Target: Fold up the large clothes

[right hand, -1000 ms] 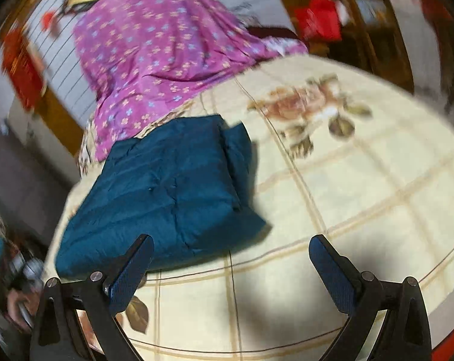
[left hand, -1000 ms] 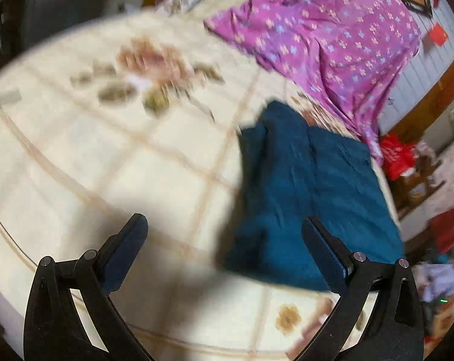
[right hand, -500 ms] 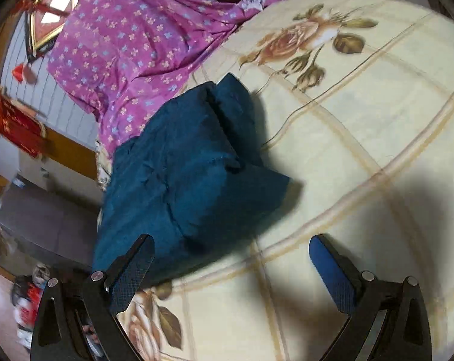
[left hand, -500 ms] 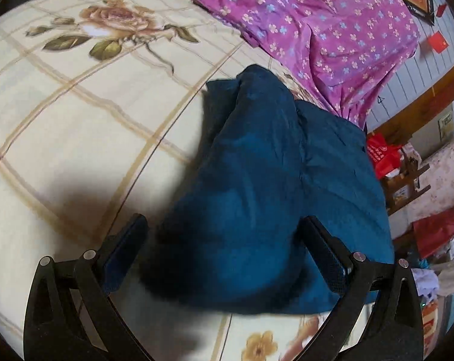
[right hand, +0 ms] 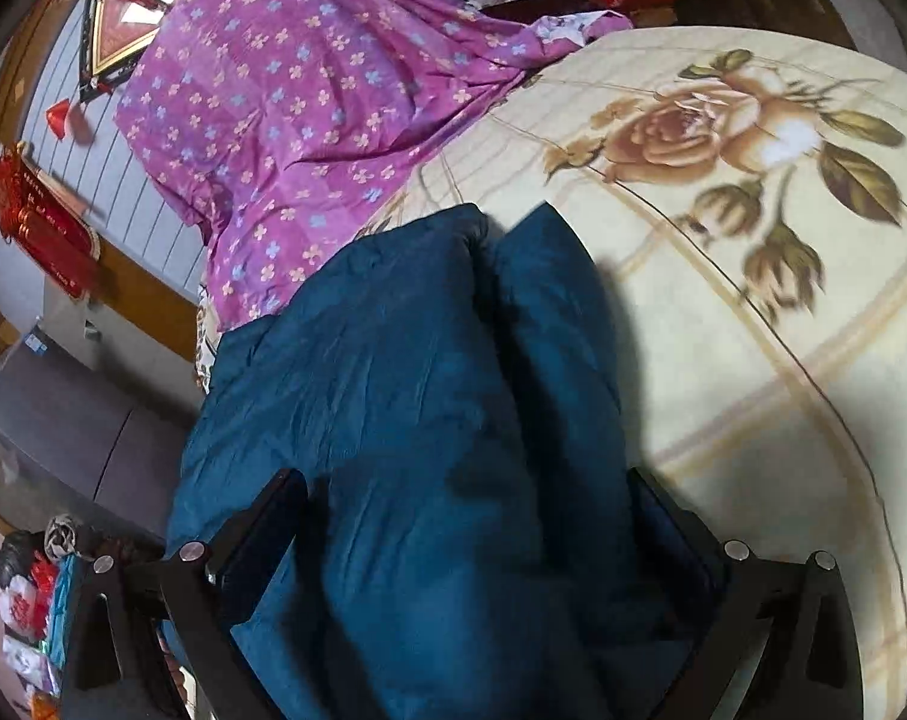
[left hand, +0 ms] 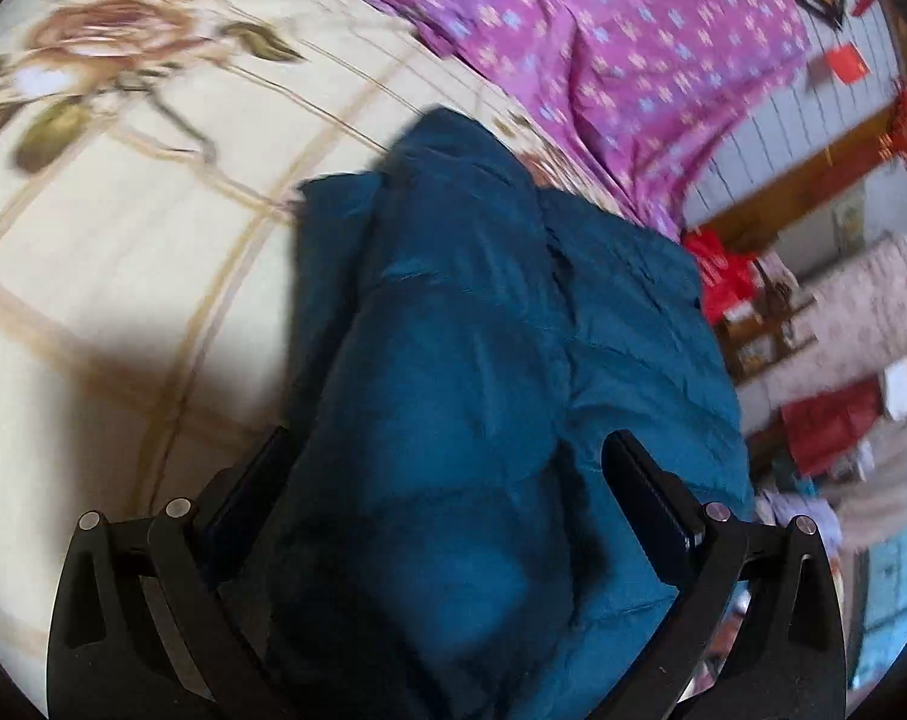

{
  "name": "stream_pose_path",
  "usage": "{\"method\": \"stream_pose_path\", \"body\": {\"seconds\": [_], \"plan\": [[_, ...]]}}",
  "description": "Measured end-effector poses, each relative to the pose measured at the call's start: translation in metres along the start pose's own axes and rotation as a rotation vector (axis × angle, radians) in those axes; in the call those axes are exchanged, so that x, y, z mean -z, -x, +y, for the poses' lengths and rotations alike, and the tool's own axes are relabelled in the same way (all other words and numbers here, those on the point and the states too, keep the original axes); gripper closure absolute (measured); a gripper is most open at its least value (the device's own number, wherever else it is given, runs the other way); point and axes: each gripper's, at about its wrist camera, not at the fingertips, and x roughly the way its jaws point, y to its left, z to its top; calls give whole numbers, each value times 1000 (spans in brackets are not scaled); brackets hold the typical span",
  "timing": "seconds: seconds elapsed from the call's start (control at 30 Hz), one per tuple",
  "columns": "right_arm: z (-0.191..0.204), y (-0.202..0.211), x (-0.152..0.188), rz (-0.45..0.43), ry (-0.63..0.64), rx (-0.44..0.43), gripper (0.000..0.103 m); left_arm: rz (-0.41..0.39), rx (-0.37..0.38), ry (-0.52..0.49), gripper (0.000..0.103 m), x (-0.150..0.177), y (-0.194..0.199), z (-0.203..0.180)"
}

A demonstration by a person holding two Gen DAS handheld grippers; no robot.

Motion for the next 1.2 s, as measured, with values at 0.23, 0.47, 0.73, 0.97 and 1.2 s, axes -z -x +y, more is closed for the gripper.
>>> {"method": "stream_pose_path", "body": {"seconds": [0.23,0.47,0.73,0.97,1.2], "plan": [[-2,-12,-14,95,103,-104,39,51,33,83,56,-16,-8,11],[53,17,-26,86,397,-38,65,-61,-25,-85,83,-13,33,-33],[95,64,-27,54,591,-29,69,-153,-62,-189,85,26,91,-69],[55,59,-11,166,495,-51,65,-124,-163,-198,79,75,75,-54],[1,77,-19,199,35,-38,46,-59,-229,-187,62,79,92,-55]]}}
